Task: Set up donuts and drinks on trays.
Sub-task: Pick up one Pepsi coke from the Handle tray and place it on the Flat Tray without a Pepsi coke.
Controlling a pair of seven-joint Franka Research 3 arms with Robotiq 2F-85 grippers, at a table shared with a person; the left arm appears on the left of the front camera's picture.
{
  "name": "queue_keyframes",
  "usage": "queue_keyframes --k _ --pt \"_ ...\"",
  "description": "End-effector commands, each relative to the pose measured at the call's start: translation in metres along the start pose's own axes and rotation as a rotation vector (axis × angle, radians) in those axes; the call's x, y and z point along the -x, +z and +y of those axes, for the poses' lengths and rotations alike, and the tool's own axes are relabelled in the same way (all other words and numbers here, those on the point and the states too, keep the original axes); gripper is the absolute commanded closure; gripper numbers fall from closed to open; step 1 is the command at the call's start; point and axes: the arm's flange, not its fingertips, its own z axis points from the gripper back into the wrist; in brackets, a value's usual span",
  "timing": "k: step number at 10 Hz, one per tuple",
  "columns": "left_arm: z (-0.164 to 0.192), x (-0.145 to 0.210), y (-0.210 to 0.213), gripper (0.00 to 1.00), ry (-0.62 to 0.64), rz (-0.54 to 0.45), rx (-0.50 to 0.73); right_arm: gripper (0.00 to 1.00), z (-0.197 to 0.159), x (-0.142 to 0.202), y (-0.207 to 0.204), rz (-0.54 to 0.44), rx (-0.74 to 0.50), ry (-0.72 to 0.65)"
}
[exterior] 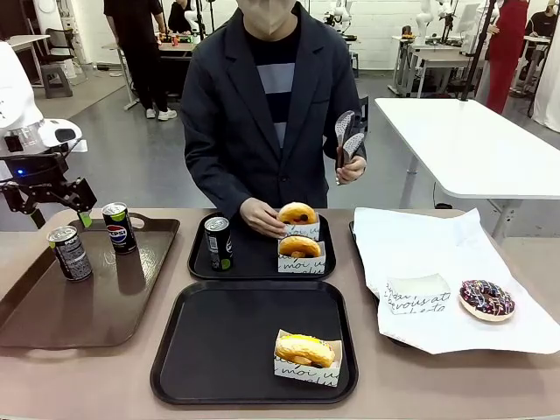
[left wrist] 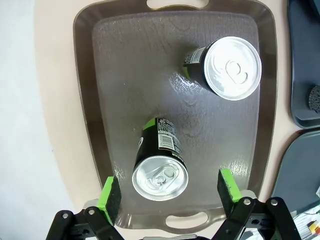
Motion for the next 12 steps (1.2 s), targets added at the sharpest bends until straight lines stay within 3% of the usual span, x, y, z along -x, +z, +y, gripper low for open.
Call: queue_keyframes --k 1,12 --pt "0.007 0.003 -0.012 0.00 -0.046 -0.041 -0.001 0.00 0.001 0.000 0.001 -0.004 -0.009 0.003" --pt "0.012 0.014 -0.062 0.00 -0.064 0.002 -0.039 0.00 0.001 0.000 0.001 -0.004 -0.009 0.003"
